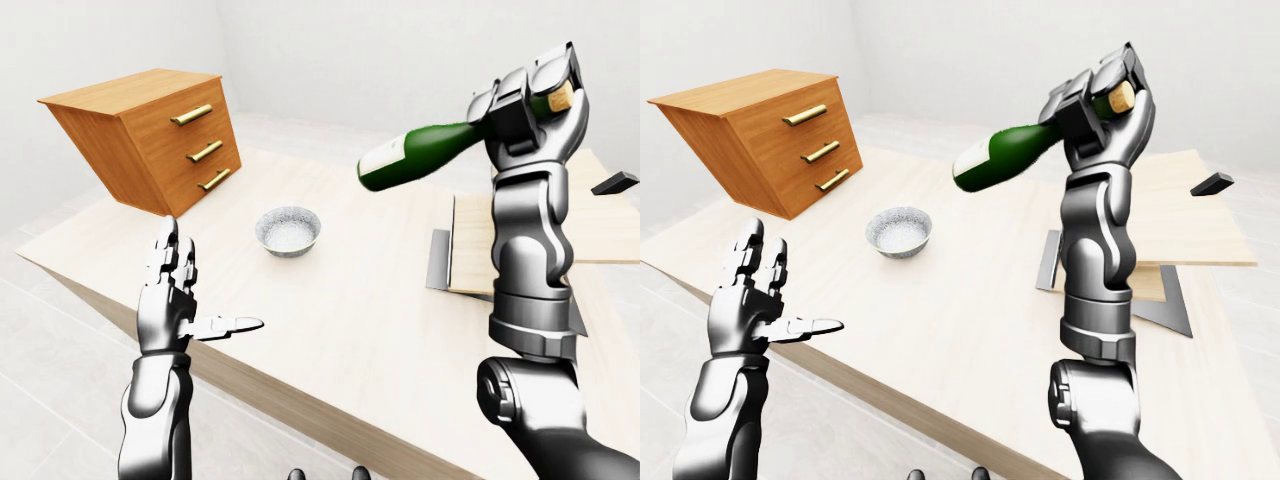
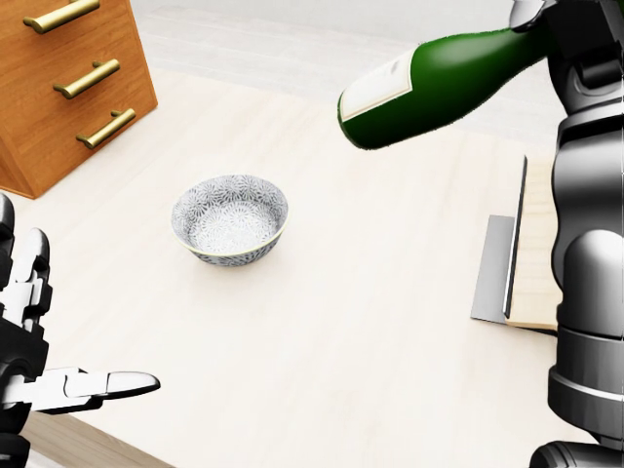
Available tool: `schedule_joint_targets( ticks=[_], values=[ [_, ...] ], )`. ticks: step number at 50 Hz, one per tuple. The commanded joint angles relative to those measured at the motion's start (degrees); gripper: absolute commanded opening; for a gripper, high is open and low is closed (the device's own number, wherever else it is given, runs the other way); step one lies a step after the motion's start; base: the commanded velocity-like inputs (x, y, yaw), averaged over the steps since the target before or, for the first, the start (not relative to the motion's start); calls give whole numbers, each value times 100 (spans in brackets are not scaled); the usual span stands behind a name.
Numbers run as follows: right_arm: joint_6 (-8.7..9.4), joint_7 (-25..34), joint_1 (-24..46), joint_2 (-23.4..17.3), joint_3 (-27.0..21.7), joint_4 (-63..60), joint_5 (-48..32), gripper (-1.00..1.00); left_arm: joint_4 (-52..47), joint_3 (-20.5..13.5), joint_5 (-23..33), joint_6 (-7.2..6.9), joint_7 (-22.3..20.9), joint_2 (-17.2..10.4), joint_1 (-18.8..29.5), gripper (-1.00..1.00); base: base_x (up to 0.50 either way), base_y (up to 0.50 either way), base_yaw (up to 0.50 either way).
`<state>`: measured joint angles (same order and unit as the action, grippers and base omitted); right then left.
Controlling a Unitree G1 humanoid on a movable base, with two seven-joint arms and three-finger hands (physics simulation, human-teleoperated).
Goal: Put the wine bottle on the wine rack.
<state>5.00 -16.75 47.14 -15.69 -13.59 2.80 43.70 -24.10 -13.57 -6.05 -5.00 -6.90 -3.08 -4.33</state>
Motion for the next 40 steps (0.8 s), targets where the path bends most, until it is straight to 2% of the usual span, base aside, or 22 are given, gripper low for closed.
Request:
schedule_joint_targets(
  ticks=[1, 10, 13, 16, 22, 29, 40],
  values=[
    [0, -424, -253, -149, -93, -644, 561, -100, -2, 9, 7, 0, 0, 3, -3, 100, 0, 0, 0],
    [0, -457, -263, -191, -48, -633, 625, -100, -2, 8, 7, 0, 0, 3, -3, 100, 0, 0, 0],
    [0, -224, 112, -485, -57, -48, 419, -100, 91, -22, -20, 0, 5, -15, 73, 100, 0, 0, 0],
    [0, 121, 745, -878, -131, 1087, 188, -100, 149, -41, -44, 0, -4, -35, 106, 100, 0, 0, 0],
    [0, 498, 1366, -1430, -270, 2243, 62, -100, 179, -105, -83, 0, 13, -65, 117, 100, 0, 0, 0],
    [0, 644, 1397, -1610, -295, 2495, 37, -100, 143, -65, -62, 0, 33, -51, 89, 100, 0, 0, 0],
    [0, 543, 1331, -2018, -679, 2382, 652, -100, 117, -129, -88, 0, 25, -69, 75, 100, 0, 0, 0]
  ],
)
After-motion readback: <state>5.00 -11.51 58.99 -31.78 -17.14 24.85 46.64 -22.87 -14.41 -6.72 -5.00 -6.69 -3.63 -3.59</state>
